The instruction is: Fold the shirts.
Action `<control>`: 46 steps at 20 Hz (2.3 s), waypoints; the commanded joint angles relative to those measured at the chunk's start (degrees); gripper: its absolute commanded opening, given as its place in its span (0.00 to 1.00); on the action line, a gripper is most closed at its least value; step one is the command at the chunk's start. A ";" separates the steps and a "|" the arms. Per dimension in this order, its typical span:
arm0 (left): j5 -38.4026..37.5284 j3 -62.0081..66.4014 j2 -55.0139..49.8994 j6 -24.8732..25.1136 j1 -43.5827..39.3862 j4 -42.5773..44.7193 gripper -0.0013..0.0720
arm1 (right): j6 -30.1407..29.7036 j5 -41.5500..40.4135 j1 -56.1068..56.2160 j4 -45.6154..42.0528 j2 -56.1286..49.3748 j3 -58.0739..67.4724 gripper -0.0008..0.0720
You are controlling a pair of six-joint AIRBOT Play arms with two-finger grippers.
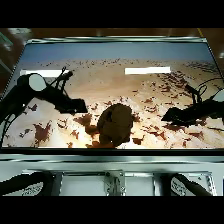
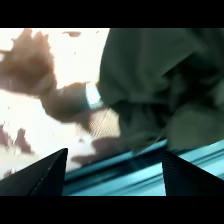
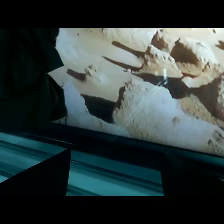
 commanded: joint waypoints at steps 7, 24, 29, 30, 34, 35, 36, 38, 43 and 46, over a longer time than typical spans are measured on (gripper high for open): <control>23.47 -23.23 -6.14 4.44 -2.32 -20.04 0.99 | -1.73 -6.32 2.78 9.66 -14.82 -0.17 0.94; 28.15 -13.07 -16.74 7.23 -6.10 -22.88 0.08 | 1.79 -21.07 16.85 19.82 -25.88 -0.17 0.93; 28.02 -13.07 -14.67 7.43 -6.10 -22.91 0.08 | 0.98 -24.57 20.41 26.05 -28.39 -0.17 0.80; 28.04 -13.07 -14.38 7.43 -6.10 -22.91 0.08 | 1.46 -24.74 21.05 26.03 -28.87 -0.17 0.66; 27.78 -13.07 -13.73 8.66 -5.90 -22.88 0.08 | 0.50 -25.11 21.24 25.70 -29.46 0.11 0.10; 27.82 -13.05 -13.27 9.09 -5.57 -22.38 0.07 | -0.96 -24.30 20.79 24.98 -29.11 0.61 0.10; 27.82 -12.96 -12.39 9.09 -5.09 -20.76 0.07 | -1.27 -23.39 20.39 23.56 -28.35 1.29 0.10; 26.62 -11.54 -9.09 7.85 -3.63 -14.23 0.07 | -1.97 -21.40 18.91 18.80 -25.42 3.43 0.10; 21.62 0.13 3.26 7.02 -0.55 -2.10 0.07 | -7.96 -18.32 15.10 14.36 -9.94 10.75 0.10; 21.73 11.50 10.80 9.42 -0.57 -0.98 0.07 | -7.93 -18.95 14.71 14.47 0.74 16.90 0.10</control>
